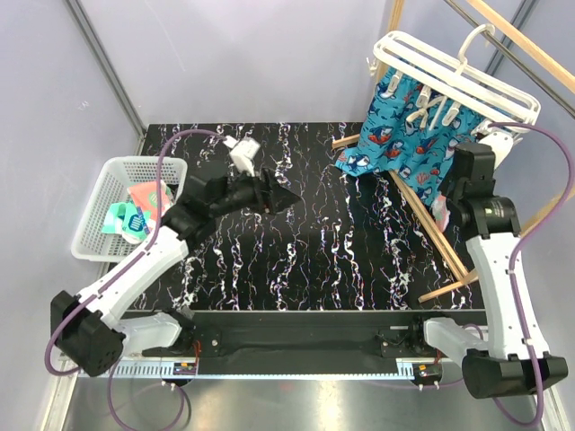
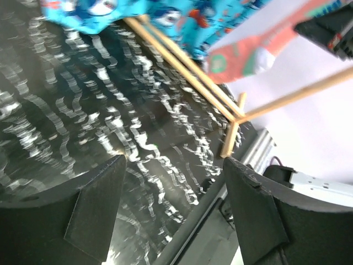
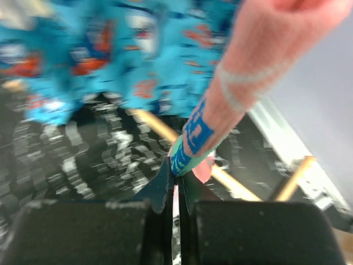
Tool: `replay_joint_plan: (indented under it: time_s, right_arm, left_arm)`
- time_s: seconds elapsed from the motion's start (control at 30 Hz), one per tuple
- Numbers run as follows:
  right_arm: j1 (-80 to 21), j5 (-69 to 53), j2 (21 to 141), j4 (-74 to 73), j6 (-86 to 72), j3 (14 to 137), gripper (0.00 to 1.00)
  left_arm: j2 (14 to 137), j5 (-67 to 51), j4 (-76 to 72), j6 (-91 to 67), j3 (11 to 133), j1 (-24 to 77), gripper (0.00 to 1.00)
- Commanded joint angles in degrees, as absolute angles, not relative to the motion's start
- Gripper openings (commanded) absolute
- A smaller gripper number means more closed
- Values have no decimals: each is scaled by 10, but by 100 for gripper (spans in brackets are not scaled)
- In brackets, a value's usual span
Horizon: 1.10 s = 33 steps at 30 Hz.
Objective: Remove the socks clipped to the hanger
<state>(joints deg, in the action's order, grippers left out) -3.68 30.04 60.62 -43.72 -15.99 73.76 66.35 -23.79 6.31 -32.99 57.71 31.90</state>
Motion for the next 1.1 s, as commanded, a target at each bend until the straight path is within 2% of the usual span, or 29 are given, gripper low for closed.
replay_joint_plan:
  time_s: [0.0, 0.43, 0.57, 0.8, 0.93, 0.97, 1.0, 1.03, 1.07]
  right_arm:
    - [-34, 153, 576, -476, -197, 791, 0]
    - [-35, -19, 547, -483, -244, 849, 0]
    - [-34, -54, 546, -486, -249, 854, 0]
    - [-34, -84, 536, -478, -267, 846, 0]
    - [-34, -91, 536, -479, -280, 835, 0]
    - [-34, -90, 535, -483, -282, 836, 0]
    - [-34, -84, 536, -485, -285, 837, 6]
    - [-34, -78, 536, -489, -286, 844, 14]
    - [-33, -58, 535, -501, -291, 849, 23]
  left_arm:
    - [698, -210, -30, -310, 618, 374, 75]
    - [871, -132, -109, -186, 792, 573, 82]
    - [930, -98, -81, -159, 873, 590, 82]
    - [1008, -109, -93, -146, 934, 602, 81]
    - [1030, -117, -103, -143, 947, 610, 68]
    - [1033, -117, -103, -142, 949, 611, 48]
    - [1035, -116, -103, -142, 950, 612, 37]
    - [1034, -115, -103, -142, 949, 612, 27]
    - [1035, -113, -102, -141, 950, 612, 9]
